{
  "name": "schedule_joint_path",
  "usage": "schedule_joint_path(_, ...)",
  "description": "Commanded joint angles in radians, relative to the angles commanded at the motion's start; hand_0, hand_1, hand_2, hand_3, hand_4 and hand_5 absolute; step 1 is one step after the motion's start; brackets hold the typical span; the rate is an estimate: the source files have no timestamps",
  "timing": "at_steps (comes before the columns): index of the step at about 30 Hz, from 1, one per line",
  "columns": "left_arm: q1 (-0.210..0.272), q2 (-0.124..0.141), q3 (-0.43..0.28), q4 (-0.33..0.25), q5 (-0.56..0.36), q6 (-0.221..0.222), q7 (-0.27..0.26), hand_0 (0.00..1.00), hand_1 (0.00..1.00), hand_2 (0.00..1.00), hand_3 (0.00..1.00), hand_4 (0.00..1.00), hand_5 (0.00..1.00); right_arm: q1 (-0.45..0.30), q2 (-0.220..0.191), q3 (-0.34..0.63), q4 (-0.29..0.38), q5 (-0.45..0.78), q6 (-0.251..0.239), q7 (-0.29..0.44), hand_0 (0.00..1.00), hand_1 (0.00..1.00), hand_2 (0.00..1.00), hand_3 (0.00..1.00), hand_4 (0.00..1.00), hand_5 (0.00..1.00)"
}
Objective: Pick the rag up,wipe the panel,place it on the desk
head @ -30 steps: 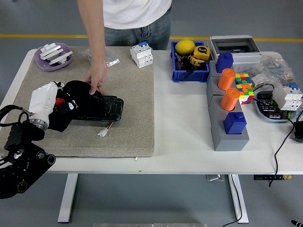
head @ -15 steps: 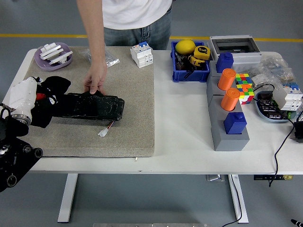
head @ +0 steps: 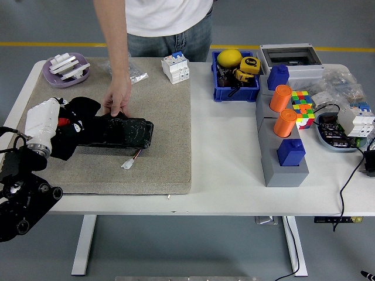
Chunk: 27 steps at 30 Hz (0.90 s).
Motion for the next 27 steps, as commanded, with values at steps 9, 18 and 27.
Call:
schedule_joint_path(9,0.004,-0.023,0.087,-0.068,0.013,0.001,0.01,0.278,0.178,0.437,0.41,0.208,0.002,-0.002,-0.001,0.007,-0.001,-0.008,0.0,-0.003,0.711,0.675,0.693,0.637,0.998,0.553)
schedule_joint_path(18,0.003,-0.035,0.186,-0.152,0.028,-0.009,0.029,0.279,0.18,0.437,0.411,0.214,0.002,-0.003,-0.003,0.014,-0.002,-0.016,-0.001,-0.006,0.711,0.675,0.693,0.638,0.998,0.554)
schedule_joint_path(27,-0.013,-0.038,0.27,-0.212,0.041,-0.013,0.047,0.281,0.18,0.438,0.412,0.215,0.002,-0.003,-0.003,0.021,-0.002,-0.021,-0.001,-0.01,0.711,0.675,0.693,0.639,0.998,0.553)
